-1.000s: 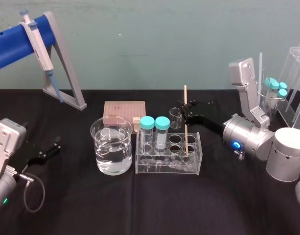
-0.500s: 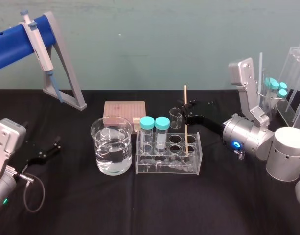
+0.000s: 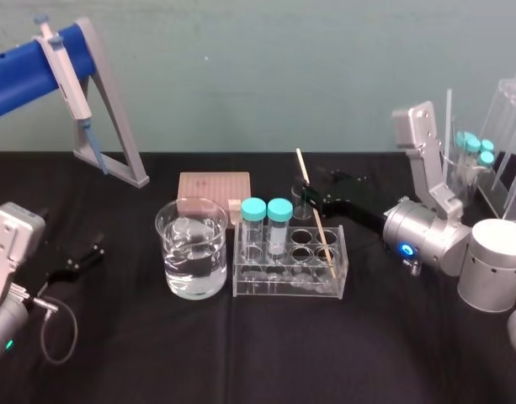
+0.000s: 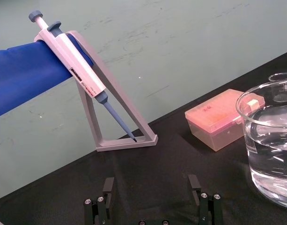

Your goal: Hold the thermometer with one hand and immerse one end into the beaker, then reinsert it into the test tube rack.

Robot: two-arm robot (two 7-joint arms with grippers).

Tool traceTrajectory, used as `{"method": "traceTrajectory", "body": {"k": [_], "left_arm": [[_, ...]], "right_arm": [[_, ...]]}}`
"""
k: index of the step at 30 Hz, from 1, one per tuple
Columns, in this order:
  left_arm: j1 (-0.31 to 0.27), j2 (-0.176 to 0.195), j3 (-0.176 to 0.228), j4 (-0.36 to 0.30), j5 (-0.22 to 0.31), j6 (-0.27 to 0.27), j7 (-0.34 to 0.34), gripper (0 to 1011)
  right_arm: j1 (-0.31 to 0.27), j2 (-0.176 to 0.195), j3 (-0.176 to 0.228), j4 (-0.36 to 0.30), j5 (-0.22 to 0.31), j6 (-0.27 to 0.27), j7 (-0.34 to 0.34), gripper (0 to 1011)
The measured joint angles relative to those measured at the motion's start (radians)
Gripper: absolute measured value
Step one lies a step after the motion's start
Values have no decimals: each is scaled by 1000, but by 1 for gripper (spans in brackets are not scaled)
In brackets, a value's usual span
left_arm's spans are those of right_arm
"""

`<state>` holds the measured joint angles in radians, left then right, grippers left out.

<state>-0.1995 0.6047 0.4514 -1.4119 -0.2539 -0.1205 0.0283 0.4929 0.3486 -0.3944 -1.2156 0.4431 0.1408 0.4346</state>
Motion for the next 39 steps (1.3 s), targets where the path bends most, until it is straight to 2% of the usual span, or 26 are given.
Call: {"method": "traceTrajectory", "body": {"k": [3,6,7,11,14,19,31,39], "left_arm": [[0,0,0,0,0,0,0,1004],[0,0,0,0,0,0,0,1004],[0,0,0,0,0,0,0,1004],[0,0,0,0,0,0,0,1004],[0,0,0,0,0,0,0,1004],[0,0,0,0,0,0,0,1004],[0,0,0,0,0,0,0,1004],[0,0,0,0,0,0,0,1004]], "right_arm": [[0,0,0,0,0,-1,0,565],[0,0,1,-1,0,-1,0,624],[0,0,1,-1,0,-2,0,693],[0,0,1,-1,1,-2,0,763],[0,0,1,-2,1,-3,0,893],[0,0,1,-2,1,-3,0,998],[0,-3,4,-4,4,-6,-1,1003],[-14,-13,29,-37,20,-48,-10,1003]]}}
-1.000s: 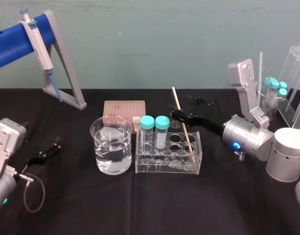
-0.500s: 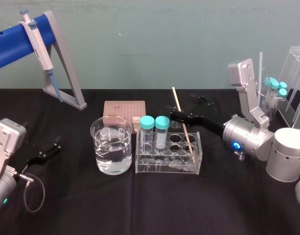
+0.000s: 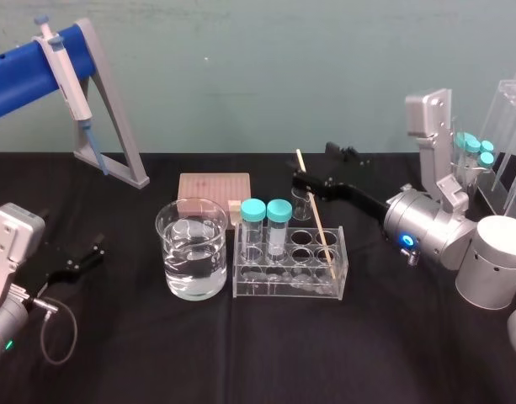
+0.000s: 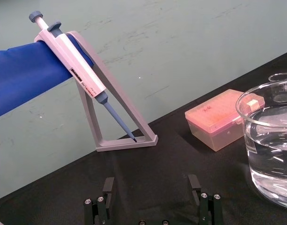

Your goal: Hold the thermometer with one hand and immerse one end into the beaker, then reinsert it into the test tube rack.

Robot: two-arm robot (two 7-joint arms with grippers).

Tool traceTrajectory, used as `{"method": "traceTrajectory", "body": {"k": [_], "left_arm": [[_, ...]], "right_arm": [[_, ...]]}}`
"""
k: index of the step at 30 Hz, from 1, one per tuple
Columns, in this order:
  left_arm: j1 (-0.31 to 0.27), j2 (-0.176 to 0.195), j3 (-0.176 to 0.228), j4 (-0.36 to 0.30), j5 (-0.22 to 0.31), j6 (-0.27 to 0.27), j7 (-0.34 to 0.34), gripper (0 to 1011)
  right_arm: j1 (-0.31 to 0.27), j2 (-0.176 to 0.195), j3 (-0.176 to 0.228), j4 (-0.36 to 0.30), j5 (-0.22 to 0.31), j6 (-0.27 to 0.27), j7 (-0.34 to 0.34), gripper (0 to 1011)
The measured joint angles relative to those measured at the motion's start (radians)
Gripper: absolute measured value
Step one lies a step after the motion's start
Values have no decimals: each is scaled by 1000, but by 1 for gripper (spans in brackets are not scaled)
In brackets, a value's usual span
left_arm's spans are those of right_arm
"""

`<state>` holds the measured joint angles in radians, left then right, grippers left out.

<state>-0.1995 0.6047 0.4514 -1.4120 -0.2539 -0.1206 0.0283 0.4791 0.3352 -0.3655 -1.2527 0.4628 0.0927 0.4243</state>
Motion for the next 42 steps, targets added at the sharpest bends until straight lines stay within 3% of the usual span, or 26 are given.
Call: {"method": "traceTrajectory", "body": {"k": [7,16,19,26,42], "left_arm": [[0,0,0,0,0,0,0,1004],[0,0,0,0,0,0,0,1004],[0,0,0,0,0,0,0,1004],[0,0,0,0,0,0,0,1004],[0,0,0,0,0,0,0,1004]], "right_arm": [[-31,-16,45,-28,-12,-43,-80,1003],[-57,-41,96,-31,-55,-48,-183,1003],[-61,-49,107,-29,-68,-40,-216,1003],[-68,-72,138,-5,-102,35,-306,1003],[-63,-93,156,33,-127,84,-302,1003]]}}
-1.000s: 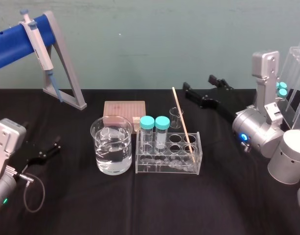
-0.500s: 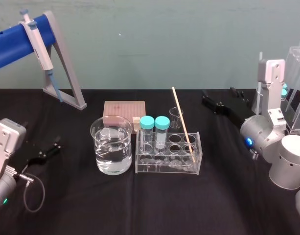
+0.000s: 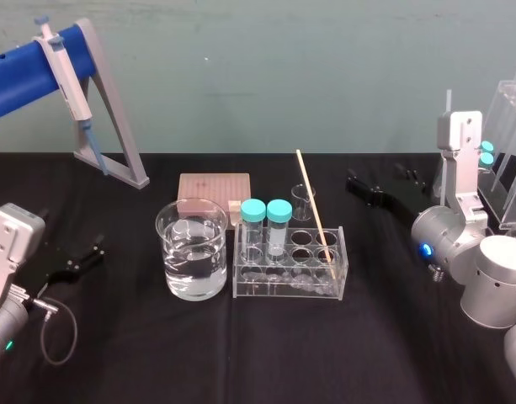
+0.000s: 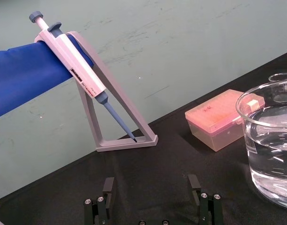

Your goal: Hold the thermometer with one hand and immerse one end into the beaker, then reinsert it into the test tube rack.

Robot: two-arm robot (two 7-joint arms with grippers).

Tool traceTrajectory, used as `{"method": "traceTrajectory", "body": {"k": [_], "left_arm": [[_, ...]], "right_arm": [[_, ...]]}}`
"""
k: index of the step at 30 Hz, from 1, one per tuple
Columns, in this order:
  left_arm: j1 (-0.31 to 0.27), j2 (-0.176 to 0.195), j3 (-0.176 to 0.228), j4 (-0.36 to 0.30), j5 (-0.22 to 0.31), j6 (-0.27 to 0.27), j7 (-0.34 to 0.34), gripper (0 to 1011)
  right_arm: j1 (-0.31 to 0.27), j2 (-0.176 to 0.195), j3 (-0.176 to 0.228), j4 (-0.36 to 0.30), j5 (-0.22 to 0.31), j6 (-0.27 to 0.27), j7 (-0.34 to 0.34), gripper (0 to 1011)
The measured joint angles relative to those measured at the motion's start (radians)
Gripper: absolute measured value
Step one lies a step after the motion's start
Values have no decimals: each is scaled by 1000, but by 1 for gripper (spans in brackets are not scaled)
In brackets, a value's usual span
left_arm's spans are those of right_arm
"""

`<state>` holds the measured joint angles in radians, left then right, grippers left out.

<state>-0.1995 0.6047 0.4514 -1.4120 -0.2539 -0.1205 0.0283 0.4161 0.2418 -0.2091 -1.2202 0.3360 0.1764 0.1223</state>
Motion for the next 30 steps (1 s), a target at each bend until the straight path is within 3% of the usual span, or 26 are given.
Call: {"method": "traceTrajectory", "body": {"k": [30], "left_arm": [[0,0,0,0,0,0,0,1004]], "right_arm": [[-1,2,-2,-5,2,-4,-2,1003]]}}
